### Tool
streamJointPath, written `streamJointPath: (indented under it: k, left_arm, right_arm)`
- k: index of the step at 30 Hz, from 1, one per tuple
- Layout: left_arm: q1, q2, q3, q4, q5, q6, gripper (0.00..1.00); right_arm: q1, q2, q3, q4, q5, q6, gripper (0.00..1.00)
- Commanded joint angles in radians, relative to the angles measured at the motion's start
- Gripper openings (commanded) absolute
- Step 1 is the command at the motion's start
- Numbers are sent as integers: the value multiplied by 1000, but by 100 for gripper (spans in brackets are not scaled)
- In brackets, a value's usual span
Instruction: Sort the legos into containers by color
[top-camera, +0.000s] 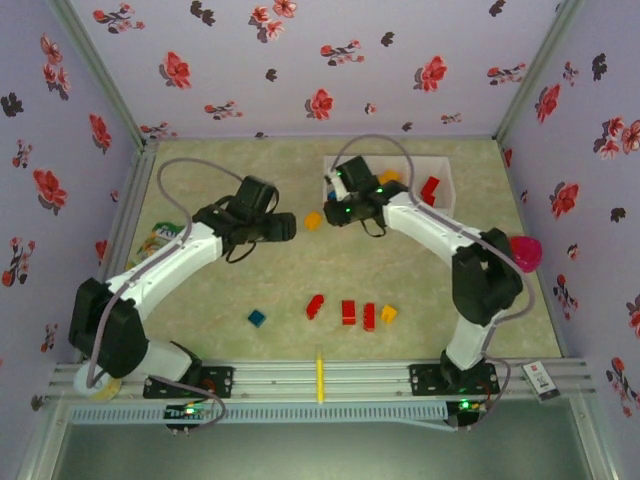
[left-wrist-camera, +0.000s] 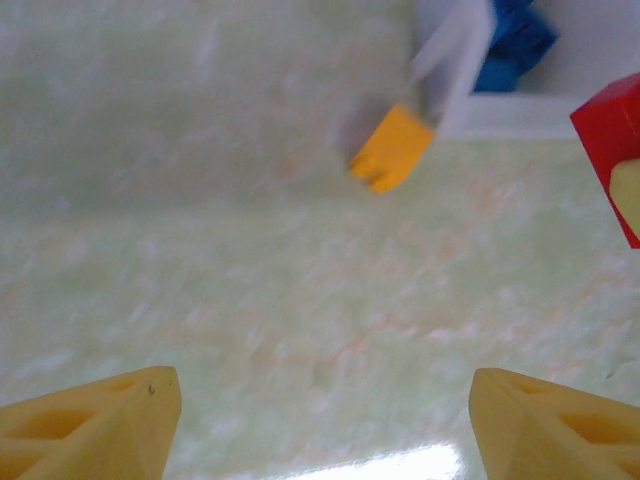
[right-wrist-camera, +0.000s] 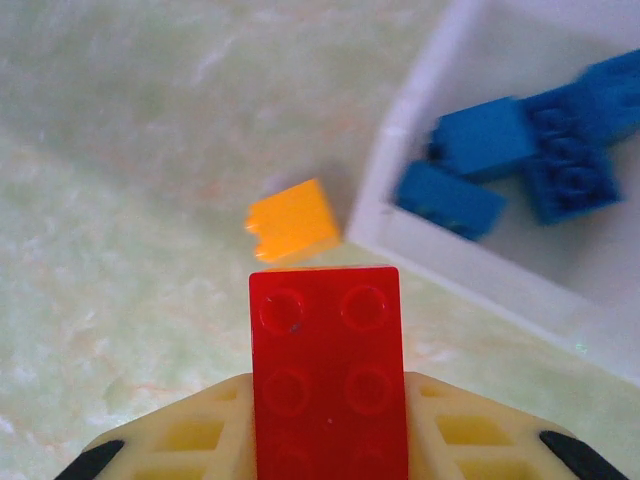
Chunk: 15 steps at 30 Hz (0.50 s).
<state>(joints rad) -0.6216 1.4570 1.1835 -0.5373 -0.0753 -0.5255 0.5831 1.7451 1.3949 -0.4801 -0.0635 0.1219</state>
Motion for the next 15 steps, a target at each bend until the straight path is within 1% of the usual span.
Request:
streamJointPath:
  k: [1, 4, 8, 12, 15]
  left_arm:
    - [7, 67, 78, 87, 75, 100, 76]
    - [6, 115, 116, 166, 134, 145, 76]
    - [8, 159, 128, 278, 165, 191, 76]
    - [8, 194, 119, 358, 173, 233, 77]
    - [8, 216, 94, 423, 183, 268, 77]
  right_arm:
    - [-81, -68, -39, -57, 39, 24, 28]
    - [-183, -95, -48, -63, 53, 15, 28]
    - [-322, -87, -34, -50, 42, 20, 28]
    - [-437, -34, 24, -63, 53, 24, 27]
    - [-493, 29, 72, -60, 46, 23, 27]
